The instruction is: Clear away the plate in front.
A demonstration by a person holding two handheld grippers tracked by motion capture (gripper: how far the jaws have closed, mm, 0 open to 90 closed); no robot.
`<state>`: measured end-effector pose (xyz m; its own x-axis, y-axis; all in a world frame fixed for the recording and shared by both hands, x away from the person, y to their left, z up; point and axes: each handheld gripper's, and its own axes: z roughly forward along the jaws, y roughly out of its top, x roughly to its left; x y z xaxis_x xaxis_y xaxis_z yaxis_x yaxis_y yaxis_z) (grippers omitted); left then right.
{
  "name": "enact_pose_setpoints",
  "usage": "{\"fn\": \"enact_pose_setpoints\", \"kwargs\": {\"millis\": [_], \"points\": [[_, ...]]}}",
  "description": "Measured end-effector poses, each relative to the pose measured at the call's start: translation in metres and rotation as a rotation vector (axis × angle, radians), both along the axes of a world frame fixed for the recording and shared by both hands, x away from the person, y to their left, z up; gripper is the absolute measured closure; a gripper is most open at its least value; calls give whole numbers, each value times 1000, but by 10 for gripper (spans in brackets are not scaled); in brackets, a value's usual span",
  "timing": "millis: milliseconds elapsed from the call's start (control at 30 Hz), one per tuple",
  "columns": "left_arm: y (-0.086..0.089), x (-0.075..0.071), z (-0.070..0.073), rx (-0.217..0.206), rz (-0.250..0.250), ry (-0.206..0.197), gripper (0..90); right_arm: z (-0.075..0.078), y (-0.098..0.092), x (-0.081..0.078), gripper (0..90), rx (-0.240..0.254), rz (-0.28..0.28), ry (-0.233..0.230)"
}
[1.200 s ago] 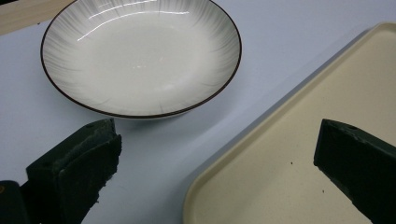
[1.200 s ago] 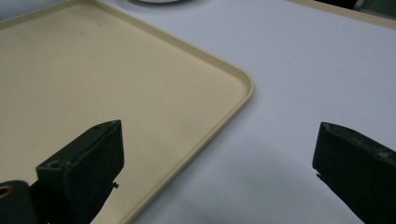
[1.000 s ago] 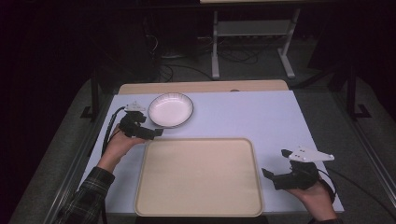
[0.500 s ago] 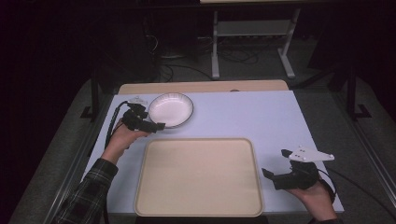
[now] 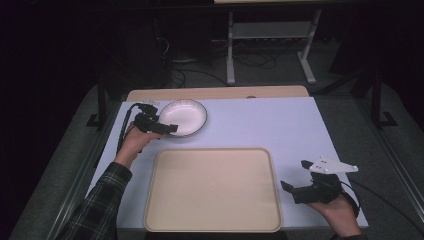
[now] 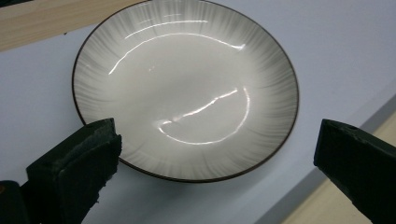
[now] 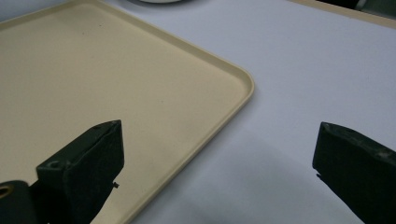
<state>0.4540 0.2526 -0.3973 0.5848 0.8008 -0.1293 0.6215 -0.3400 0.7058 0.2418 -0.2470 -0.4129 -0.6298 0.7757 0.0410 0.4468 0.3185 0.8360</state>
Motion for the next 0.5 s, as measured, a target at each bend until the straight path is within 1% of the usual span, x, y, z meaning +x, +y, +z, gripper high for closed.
{"fn": "enact_pose_setpoints", "kwargs": {"millis": [33,67,133,167,200,300,333,400,433,500], "points": [[1,4,-2,3,10,5,0,0,0,0,15,0,0,1],[1,4,-2,3,10,5,0,0,0,0,15,0,0,1],[2,9,-5,-1,27,16,0,0,0,0,15,-1,1,1],[2,9,-5,-1,27,16,0,0,0,0,15,-1,1,1],[3,12,-7,-9,40,21,0,0,0,0,15,-1,1,0],[5,17,-9,-14,66,25,0,0,0,0,14,0,1,1],[5,17,-9,-14,66,25,0,0,0,0,14,0,1,1],[7,20,-11,-27,88,32,0,0,0,0,14,-1,2,1],[9,23,-14,-38,106,40,0,0,0,0,14,-1,2,2],[10,25,-16,-48,125,43,0,0,0,-1,14,-1,3,2]]}}
